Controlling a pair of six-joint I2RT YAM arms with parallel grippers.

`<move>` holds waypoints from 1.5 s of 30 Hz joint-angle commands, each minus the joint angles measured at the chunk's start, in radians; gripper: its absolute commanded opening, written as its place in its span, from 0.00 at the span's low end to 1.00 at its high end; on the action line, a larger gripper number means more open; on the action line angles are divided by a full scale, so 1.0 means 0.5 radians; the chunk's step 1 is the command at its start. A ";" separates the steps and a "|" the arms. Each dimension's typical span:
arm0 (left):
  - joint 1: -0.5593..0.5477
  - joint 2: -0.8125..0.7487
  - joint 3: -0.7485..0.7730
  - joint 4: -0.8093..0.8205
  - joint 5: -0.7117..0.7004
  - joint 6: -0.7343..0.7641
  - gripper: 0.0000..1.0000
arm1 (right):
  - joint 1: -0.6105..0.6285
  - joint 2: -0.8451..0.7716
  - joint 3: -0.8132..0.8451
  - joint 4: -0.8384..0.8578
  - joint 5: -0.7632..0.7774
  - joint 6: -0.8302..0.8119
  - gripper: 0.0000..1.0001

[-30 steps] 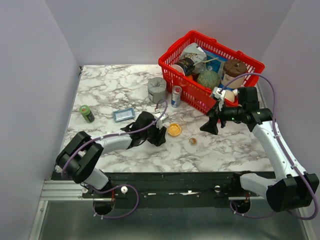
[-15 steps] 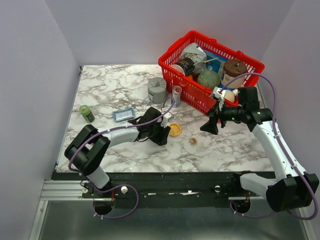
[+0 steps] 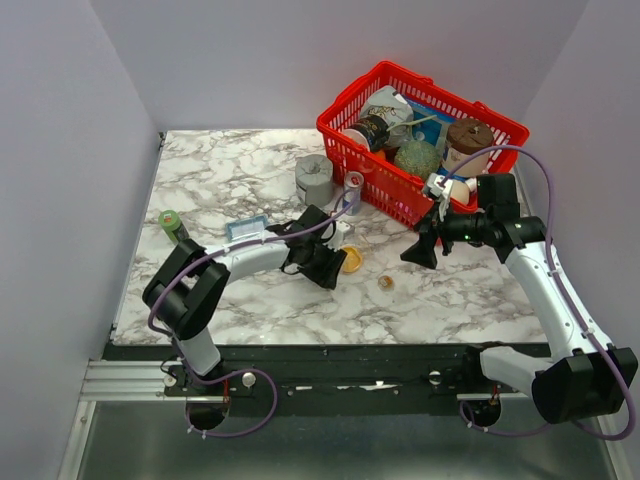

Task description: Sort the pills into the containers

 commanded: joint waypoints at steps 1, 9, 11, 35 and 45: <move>-0.014 0.075 0.152 -0.264 0.066 -0.003 0.00 | -0.017 -0.030 0.006 0.003 -0.067 0.012 1.00; -0.014 0.152 0.296 -0.440 0.066 -0.018 0.00 | -0.026 -0.033 0.006 -0.006 -0.083 0.006 1.00; -0.014 0.167 0.324 -0.483 0.063 -0.024 0.00 | -0.029 -0.033 0.006 -0.006 -0.089 0.003 1.00; -0.017 0.415 0.765 -1.010 0.100 0.003 0.00 | -0.044 -0.027 0.009 -0.030 -0.119 -0.012 1.00; -0.014 0.486 0.861 -1.124 0.085 0.013 0.00 | -0.053 -0.024 0.009 -0.040 -0.129 -0.018 1.00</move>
